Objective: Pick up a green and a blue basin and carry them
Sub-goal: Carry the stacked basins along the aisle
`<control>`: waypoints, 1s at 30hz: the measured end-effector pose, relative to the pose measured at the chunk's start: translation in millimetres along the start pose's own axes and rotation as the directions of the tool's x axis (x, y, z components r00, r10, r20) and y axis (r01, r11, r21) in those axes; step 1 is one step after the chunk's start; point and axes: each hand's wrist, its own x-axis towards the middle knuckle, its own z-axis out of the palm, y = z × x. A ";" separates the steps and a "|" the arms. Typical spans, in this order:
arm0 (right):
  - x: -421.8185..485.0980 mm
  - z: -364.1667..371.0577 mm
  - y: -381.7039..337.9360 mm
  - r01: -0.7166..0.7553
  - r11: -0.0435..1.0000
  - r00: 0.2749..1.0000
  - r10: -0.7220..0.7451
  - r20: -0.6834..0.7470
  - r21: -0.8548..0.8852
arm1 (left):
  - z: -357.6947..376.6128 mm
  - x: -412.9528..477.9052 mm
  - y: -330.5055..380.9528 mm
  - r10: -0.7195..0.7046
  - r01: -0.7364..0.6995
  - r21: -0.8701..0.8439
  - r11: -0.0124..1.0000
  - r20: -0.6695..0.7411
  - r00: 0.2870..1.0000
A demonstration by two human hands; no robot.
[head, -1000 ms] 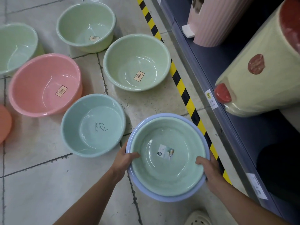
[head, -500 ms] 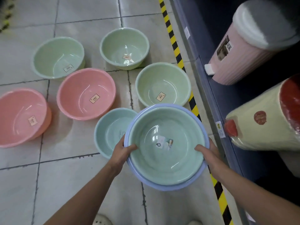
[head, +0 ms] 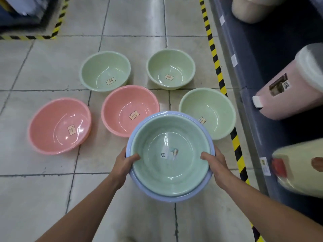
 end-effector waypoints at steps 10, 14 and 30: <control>43.1 30.9 26.7 -0.050 0.996 0.998 0.052 0.027 -0.078 | -16.3 34.2 -41.9 -0.029 0.027 -0.051 0.998 -0.051 0.998; 73.1 36.1 46.4 -0.077 0.994 0.996 0.079 0.026 -0.073 | -12.7 57.6 -63.7 -0.046 0.042 -0.075 0.996 -0.054 0.997; 133.8 46.8 92.5 -0.140 0.987 0.990 0.142 0.024 -0.078 | 4.4 119.9 -110.1 -0.105 0.087 -0.157 0.984 -0.111 0.988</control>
